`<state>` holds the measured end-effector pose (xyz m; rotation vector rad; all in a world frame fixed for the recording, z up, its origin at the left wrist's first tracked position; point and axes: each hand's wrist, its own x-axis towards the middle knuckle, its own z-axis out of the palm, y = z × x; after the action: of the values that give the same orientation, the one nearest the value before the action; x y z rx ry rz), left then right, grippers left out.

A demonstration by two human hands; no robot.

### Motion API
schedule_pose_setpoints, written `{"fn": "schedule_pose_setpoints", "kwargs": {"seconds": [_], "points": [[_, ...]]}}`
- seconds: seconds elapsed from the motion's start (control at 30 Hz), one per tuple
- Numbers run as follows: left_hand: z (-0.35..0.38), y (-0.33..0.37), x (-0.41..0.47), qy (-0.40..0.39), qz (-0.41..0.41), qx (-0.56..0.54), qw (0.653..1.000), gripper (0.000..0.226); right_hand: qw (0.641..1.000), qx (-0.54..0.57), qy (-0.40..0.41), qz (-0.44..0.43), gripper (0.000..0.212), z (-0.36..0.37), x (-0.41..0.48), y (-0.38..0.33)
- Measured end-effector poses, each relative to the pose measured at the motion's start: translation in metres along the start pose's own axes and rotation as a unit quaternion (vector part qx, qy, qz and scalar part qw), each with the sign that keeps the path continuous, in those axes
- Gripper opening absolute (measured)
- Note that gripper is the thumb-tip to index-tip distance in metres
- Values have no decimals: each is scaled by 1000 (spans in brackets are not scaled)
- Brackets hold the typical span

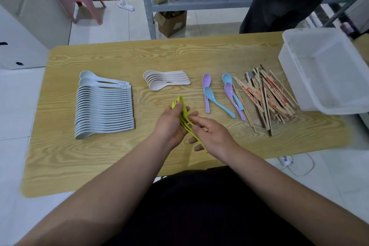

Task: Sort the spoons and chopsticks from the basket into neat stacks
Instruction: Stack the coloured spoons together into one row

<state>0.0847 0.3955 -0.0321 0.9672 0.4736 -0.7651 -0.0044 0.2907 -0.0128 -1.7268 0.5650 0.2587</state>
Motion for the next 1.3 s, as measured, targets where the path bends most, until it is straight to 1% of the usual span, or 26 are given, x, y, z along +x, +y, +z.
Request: {"fn": "schedule_pose_setpoints", "kwargs": {"seconds": [0.07,0.13,0.2,0.3,0.4,0.43,0.47,0.5,0.57,0.6,0.63,0.67,0.77,0.87,1.0,1.1,1.17,1.2,1.23,1.27,1.3], "points": [[2,-2,3,4,-8,-8,1000,34,1000,4,-25,4,42,-6,-2,2],[7,-3,8,5,-20,-7,1000,41,998,18,-59,10,52,-14,-1,7],[12,-4,13,-4,-21,6,1000,38,995,45,-84,25,56,-23,6,12],[19,-9,24,-13,-11,15,1000,30,992,59,-99,44,53,-37,18,18],[26,-17,38,24,-3,-4,1000,29,987,59,-139,57,45,-50,29,27],[28,-20,42,37,-3,-5,999,29,988,42,-143,51,38,-55,35,31],[30,-23,47,53,-6,-1,999,28,991,12,-128,41,30,-62,42,35],[31,-26,52,71,-8,8,997,28,995,-21,-96,34,22,-71,51,38],[32,-32,61,107,-10,32,994,28,997,-74,-6,28,10,-94,72,46],[33,-35,66,122,-12,44,991,28,992,-118,36,19,9,-107,83,50],[34,-37,70,134,-15,55,989,28,983,-174,63,9,12,-121,93,55],[35,-39,73,142,-19,62,988,28,972,-225,73,1,17,-132,104,62],[40,-46,83,156,-31,64,985,28,939,-342,47,7,29,-156,128,77],[45,-52,93,172,-40,65,982,27,901,-433,16,10,35,-165,144,86],[55,-59,101,164,-44,47,984,30,873,-487,-22,9,34,-169,151,92],[60,-63,104,152,-46,30,987,31,867,-496,-39,9,32,-171,154,92],[61,-65,106,151,-50,26,987,30,870,-492,-34,-17,27,-172,154,91],[61,-66,106,151,-50,24,987,30,881,-470,-26,-42,22,-171,153,91],[61,-67,107,150,-49,23,987,29,900,-430,-24,-64,18,-168,151,88],[61,-68,107,149,-46,18,988,29,924,-374,-38,-66,16,-163,147,85],[61,-67,107,148,-40,10,988,30,951,-298,-71,-34,17,-155,142,79]]}}
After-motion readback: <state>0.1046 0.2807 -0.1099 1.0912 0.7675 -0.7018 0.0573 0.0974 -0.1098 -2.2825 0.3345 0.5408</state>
